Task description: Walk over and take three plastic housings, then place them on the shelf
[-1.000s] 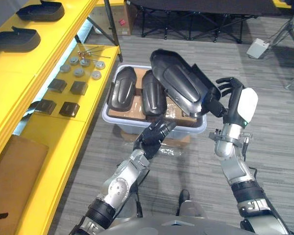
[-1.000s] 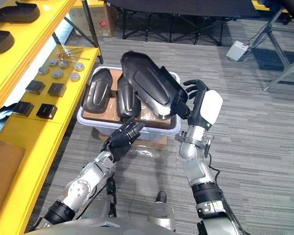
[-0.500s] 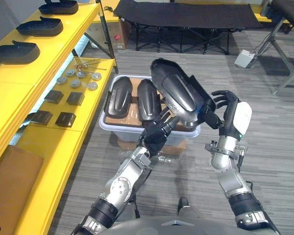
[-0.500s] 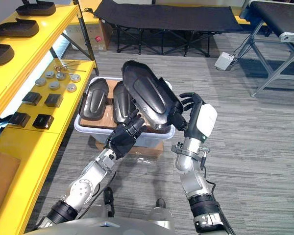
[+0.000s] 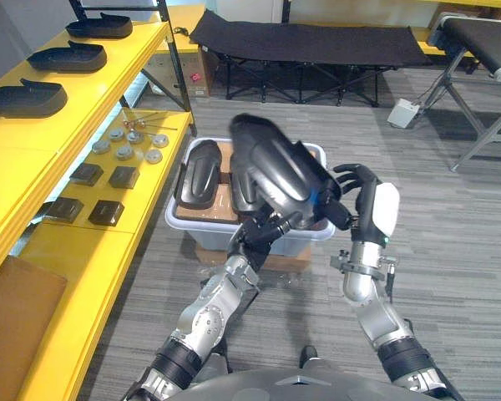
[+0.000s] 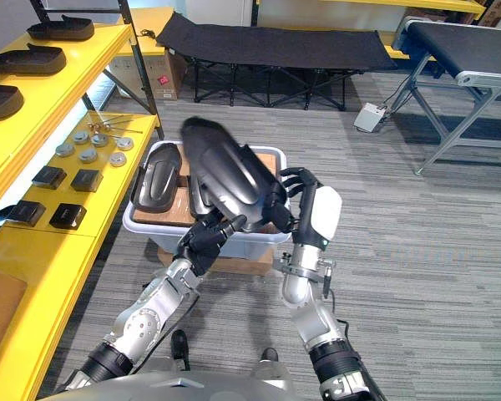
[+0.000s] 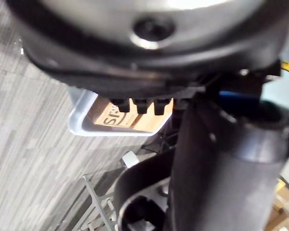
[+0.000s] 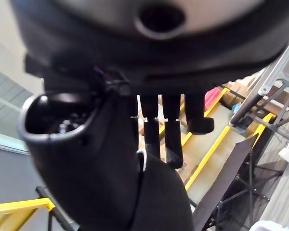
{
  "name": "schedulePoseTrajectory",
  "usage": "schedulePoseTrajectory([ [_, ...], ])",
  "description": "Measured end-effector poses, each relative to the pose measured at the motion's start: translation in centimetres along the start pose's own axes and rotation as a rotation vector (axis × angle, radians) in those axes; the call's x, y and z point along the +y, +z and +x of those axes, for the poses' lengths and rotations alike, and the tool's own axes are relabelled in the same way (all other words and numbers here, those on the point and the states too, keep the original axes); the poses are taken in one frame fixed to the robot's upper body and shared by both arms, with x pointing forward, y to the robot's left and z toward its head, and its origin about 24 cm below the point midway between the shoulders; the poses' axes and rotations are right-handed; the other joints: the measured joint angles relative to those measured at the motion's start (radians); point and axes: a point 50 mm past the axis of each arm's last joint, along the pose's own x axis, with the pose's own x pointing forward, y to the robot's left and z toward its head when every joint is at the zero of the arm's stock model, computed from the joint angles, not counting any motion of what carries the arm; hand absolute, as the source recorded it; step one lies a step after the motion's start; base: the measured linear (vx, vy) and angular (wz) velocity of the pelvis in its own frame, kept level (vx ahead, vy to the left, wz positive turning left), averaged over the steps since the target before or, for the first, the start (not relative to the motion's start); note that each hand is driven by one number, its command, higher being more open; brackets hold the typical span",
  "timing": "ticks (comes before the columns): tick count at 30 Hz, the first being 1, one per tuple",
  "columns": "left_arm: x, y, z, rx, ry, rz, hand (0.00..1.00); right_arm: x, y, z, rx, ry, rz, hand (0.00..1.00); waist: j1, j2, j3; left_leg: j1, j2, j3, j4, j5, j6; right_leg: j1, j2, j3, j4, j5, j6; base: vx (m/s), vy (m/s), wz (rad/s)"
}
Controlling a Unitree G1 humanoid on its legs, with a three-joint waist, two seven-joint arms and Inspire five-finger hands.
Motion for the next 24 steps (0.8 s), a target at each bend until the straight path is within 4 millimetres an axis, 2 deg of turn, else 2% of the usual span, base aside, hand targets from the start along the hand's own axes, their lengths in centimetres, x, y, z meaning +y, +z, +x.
schedulePoseTrajectory([
  [3, -0.1, -0.2, 0.1, 0.003, 0.011, -0.014, 1.0, 0.7, 1.2, -0.6, -0.045, 0.016, 0.035, 0.0, 0.0, -0.004, -0.003, 0.0, 0.0, 0.002, 0.0, 0.0, 0.0, 0.0, -0.001, 0.0, 0.0, 0.0, 0.0, 0.0, 0.0, 0.0],
  [8, 0.2, 0.0, 0.1, -0.007, 0.051, -0.021, 1.0, 0.8, 1.0, -1.3, -0.017, 0.02, 0.039, 0.0, 0.0, -0.023, -0.014, 0.0, -0.001, 0.005, 0.0, 0.0, 0.0, -0.001, -0.001, 0.0, 0.001, -0.001, -0.001, 0.0, 0.0, 0.0],
  [12, 0.2, 0.2, 0.2, -0.014, 0.06, -0.052, 1.0, 0.9, 0.8, -1.8, 0.013, 0.014, 0.047, 0.0, -0.002, -0.024, -0.015, 0.001, -0.001, 0.007, 0.0, -0.004, -0.005, -0.002, -0.002, 0.003, 0.002, -0.003, -0.004, 0.0, 0.0, 0.0],
  [18, 0.4, 0.6, 0.2, -0.046, 0.104, -0.269, 1.0, 1.2, 0.9, -2.3, 0.035, 0.014, 0.065, 0.0, -0.003, -0.024, -0.015, 0.003, -0.006, 0.01, 0.0, -0.004, -0.005, -0.015, -0.001, 0.003, 0.017, -0.009, -0.01, -0.01, 0.002, 0.0],
  [23, 1.0, 1.2, 0.2, -0.088, 0.133, -0.331, 1.0, 1.4, 0.8, -3.3, 0.071, 0.022, 0.077, 0.0, -0.004, -0.023, -0.018, 0.003, -0.005, 0.01, 0.0, -0.004, -0.005, -0.015, -0.002, 0.004, 0.017, -0.009, -0.01, 0.0, 0.0, 0.0],
  [24, 1.0, 1.2, 0.2, -0.087, 0.133, -0.332, 0.0, 1.4, 0.7, -3.5, 0.074, 0.026, 0.077, 0.0, -0.003, -0.022, -0.02, 0.002, -0.001, 0.009, 0.0, -0.005, -0.005, -0.015, -0.002, 0.004, 0.016, -0.009, -0.01, 0.0, 0.0, 0.0],
])
